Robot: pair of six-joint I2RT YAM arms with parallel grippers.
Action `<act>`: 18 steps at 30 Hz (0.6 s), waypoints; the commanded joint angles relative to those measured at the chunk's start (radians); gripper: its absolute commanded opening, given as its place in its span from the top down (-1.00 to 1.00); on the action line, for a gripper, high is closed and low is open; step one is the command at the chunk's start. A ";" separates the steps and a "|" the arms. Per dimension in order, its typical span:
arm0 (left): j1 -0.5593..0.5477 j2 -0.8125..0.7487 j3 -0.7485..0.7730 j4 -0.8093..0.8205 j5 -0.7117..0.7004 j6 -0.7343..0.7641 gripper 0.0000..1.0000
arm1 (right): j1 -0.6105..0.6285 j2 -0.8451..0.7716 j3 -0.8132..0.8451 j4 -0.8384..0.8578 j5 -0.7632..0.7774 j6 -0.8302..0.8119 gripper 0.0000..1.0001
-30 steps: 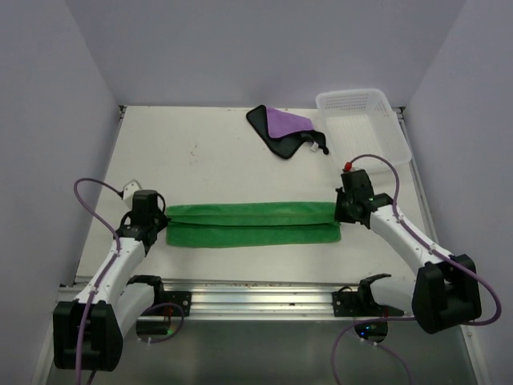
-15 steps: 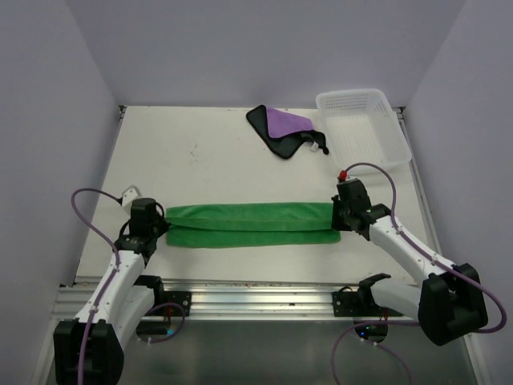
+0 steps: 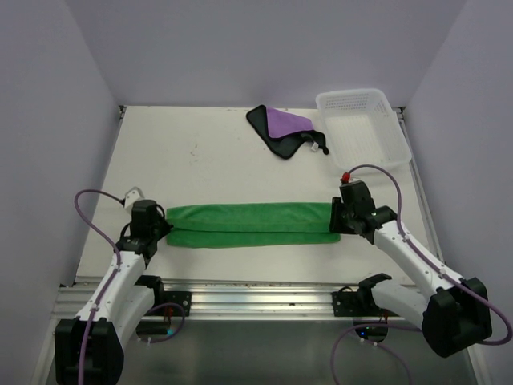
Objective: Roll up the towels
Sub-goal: Fold the towel
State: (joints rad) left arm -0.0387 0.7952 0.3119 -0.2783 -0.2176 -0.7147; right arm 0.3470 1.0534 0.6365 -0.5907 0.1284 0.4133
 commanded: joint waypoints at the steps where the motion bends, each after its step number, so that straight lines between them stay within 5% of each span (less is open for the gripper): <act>1: 0.010 0.001 -0.014 0.065 0.018 0.014 1.00 | 0.006 -0.044 0.052 -0.032 -0.044 0.030 0.21; 17: 0.010 -0.005 0.004 0.016 0.015 -0.011 1.00 | 0.127 0.207 0.250 0.088 -0.047 0.056 0.35; 18: 0.010 -0.001 0.013 -0.002 0.009 -0.020 0.72 | 0.129 0.227 0.270 0.094 -0.050 0.059 0.35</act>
State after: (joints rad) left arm -0.0387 0.7959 0.2966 -0.2615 -0.2008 -0.7143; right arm 0.4641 1.2331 0.8463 -0.5446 0.0826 0.4522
